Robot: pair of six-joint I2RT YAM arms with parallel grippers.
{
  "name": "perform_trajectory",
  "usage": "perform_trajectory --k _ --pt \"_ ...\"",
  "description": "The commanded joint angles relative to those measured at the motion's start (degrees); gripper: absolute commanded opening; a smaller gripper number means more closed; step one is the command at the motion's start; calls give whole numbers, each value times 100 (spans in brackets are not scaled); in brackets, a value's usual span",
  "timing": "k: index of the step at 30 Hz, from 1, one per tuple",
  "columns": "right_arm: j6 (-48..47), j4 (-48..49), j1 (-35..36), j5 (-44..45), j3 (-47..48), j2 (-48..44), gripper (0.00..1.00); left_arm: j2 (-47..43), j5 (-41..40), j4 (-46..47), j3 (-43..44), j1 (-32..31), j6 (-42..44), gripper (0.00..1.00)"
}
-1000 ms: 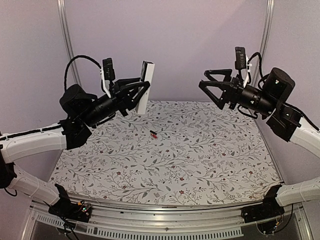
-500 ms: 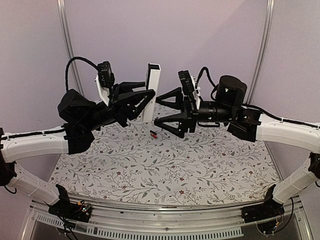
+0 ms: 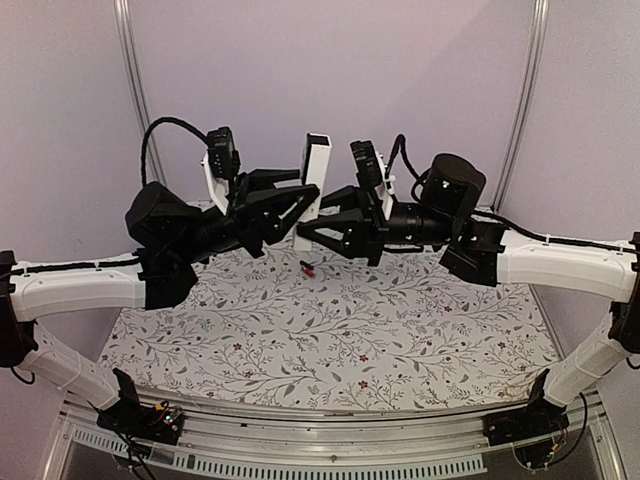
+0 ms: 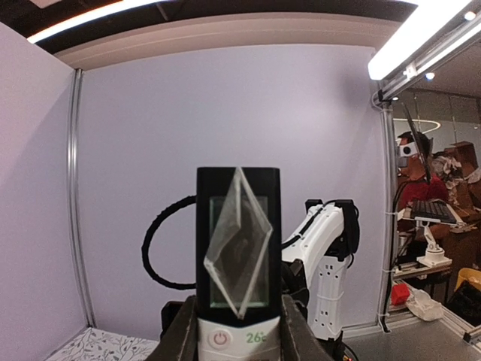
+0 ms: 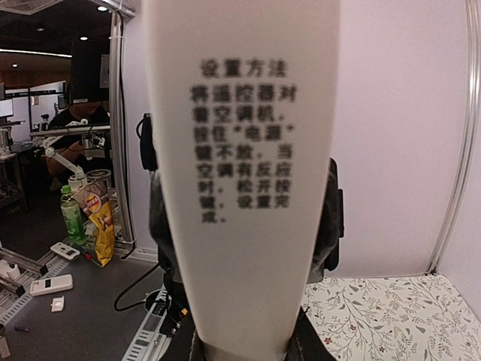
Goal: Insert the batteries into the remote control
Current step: Pass from the left arm to the right, then pass from the right arm to the left
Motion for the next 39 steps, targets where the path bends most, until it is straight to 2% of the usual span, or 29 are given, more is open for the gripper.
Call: perform_trajectory --k 1,4,5,7,8,9,15,18,21,25,27,29,31,36,39 --pt "114 155 29 -7 91 46 11 -19 -87 143 -31 -92 7 0" --pt "126 144 21 270 -28 -67 7 -71 -203 118 -65 -98 33 0" --pt "112 117 22 414 -132 -159 6 -97 -332 45 -59 -96 34 15" --pt "31 -48 26 911 -257 -321 4 -209 -632 -212 -55 -92 102 65" --pt "-17 -247 28 1238 -293 -398 2 -288 -801 -383 -71 -97 192 85" --pt "-135 -489 23 1618 -300 -517 0 -387 -944 -560 -80 -92 286 95" --pt "-1090 -2541 45 4322 -84 -746 0 -939 -2049 -2070 69 -93 908 98" --pt "-1709 -3346 121 5141 117 -596 0 -1059 -2631 -2849 328 -93 992 98" --pt "-2536 -3726 177 4695 55 -543 0 -1150 -2203 -3513 532 -92 1554 95" --pt "-3362 -4242 178 3516 -20 -751 0 -1268 -1233 -5175 945 -98 2755 94" --pt "-3702 -4577 178 3346 -8 -881 0 -1357 -1103 -6037 1032 -94 3038 96" --pt "-3933 -4868 178 3364 -19 -989 3 -1502 -1105 -6479 900 -97 3232 97" --pt "-4136 -5143 178 3349 0 -1059 8 -1693 -1110 -6507 650 -94 3410 98" --pt "-4305 -5319 178 2925 30 -1109 8 -1749 -630 -6338 272 -91 3743 99" --pt "-4359 -5266 184 2850 105 -1054 7 -1518 -628 -6317 289 -100 3800 98"
